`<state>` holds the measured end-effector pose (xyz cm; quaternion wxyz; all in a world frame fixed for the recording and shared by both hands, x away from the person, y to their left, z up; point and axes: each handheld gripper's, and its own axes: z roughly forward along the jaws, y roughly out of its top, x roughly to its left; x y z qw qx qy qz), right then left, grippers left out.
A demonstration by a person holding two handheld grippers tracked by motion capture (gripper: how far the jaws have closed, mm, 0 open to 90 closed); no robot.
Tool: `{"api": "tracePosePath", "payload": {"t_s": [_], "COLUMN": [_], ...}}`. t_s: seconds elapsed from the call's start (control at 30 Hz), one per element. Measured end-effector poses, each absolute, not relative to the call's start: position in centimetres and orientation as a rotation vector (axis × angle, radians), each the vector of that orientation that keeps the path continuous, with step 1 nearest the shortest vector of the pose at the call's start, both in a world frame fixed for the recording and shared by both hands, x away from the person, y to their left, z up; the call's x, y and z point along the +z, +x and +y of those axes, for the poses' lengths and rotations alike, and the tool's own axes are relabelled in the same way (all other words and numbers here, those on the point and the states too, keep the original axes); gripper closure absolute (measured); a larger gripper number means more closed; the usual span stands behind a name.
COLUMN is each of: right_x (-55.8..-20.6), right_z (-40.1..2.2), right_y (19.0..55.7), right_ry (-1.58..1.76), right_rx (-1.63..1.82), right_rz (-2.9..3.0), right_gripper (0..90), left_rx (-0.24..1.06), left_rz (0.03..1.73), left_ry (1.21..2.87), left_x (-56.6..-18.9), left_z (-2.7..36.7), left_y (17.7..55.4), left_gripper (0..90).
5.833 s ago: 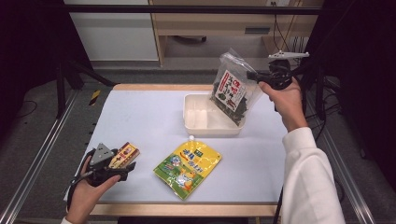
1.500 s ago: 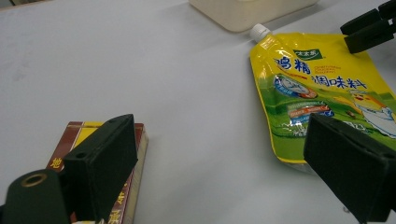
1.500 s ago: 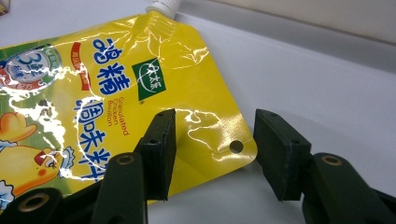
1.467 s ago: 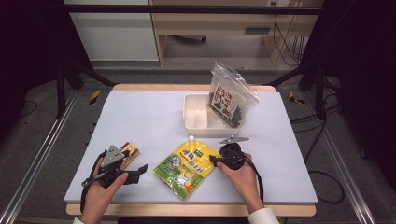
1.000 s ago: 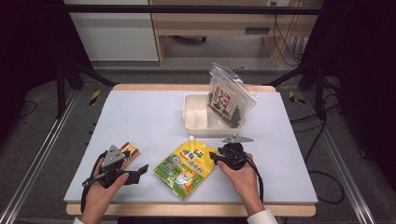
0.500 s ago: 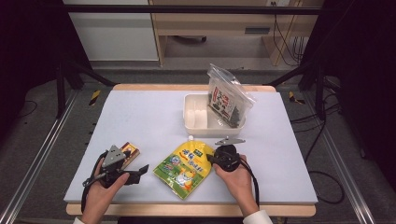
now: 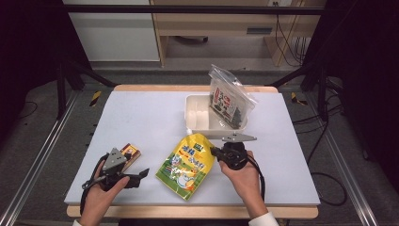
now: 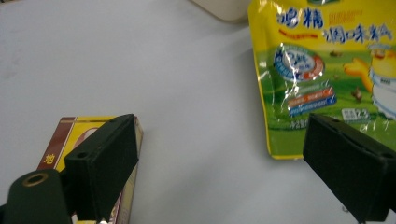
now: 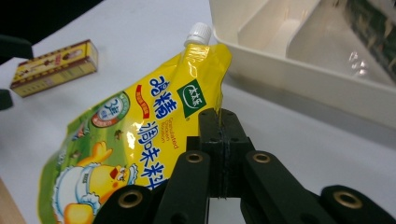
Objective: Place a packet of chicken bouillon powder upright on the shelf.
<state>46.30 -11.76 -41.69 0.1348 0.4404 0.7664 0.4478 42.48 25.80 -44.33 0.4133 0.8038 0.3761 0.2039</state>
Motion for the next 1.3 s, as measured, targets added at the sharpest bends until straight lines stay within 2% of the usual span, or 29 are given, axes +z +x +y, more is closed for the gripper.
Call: {"api": "tracePosePath", "payload": {"t_s": [0.27, 0.77, 1.3], "right_x": [-38.8, -33.0, -29.6], "right_z": [-12.1, -9.4, -8.0], "right_y": [47.4, 48.6, 48.7], "right_ry": [1.175, 0.959, 0.822], "right_rx": [1.330, 1.310, 1.270], "right_rz": [2.282, 2.397, 2.403], "right_gripper": [90.0, 90.0, 90.0], "left_rx": [0.504, 0.511, 0.593], "left_rz": [0.869, 0.758, 0.681], "left_ry": [2.097, 2.140, 2.146], "left_x": [-42.6, -37.1, -33.8], "left_z": [24.9, 23.3, 22.8], "left_y": [43.1, 44.8, 45.1], "left_gripper": [10.0, 10.7, 14.8]}}
